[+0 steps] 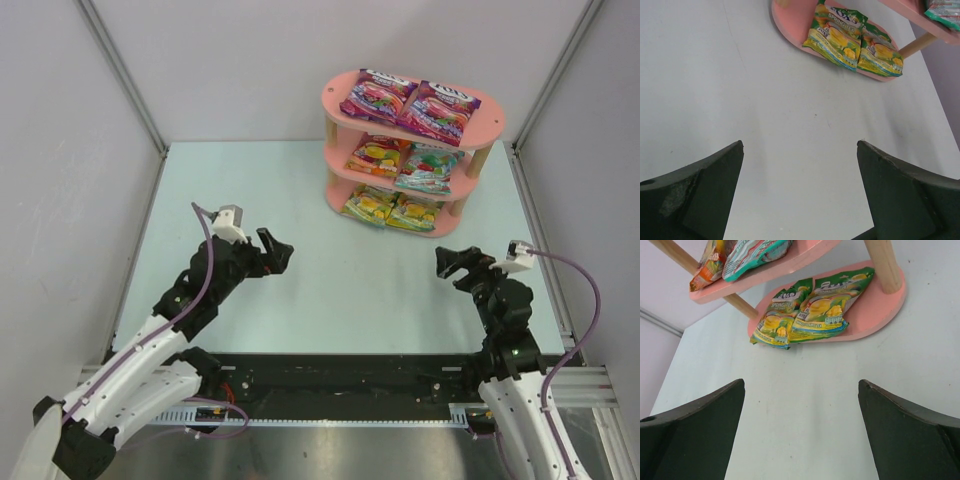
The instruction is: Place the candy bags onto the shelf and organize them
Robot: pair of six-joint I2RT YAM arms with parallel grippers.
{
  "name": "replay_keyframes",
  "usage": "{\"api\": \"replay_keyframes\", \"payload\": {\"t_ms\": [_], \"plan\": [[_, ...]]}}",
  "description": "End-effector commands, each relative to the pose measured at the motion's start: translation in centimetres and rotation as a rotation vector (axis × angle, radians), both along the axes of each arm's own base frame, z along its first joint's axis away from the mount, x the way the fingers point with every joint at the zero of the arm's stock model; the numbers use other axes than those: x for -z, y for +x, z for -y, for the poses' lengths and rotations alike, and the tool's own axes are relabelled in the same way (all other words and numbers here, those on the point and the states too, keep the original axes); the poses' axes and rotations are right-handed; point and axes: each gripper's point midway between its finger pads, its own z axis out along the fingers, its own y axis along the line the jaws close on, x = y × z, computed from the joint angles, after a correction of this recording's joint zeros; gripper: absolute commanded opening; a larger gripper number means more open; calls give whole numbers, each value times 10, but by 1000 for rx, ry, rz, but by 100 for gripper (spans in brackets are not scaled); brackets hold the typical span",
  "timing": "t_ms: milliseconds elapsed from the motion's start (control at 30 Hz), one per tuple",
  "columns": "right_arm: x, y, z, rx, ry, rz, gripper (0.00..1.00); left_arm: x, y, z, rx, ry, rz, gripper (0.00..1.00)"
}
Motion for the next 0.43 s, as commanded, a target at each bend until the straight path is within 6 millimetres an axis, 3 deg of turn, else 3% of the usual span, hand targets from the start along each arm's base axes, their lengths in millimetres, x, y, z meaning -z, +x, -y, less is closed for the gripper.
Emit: {"api": "replay_keyframes", "payload": {"t_ms": [0,400], "plan": [[2,-5,1,18,4,8,100,-11,-1,-9,-24,-7,56,100],[6,2,-8,-34,-33,0,100,-8,-7,-24,-81,-5,66,100]]}}
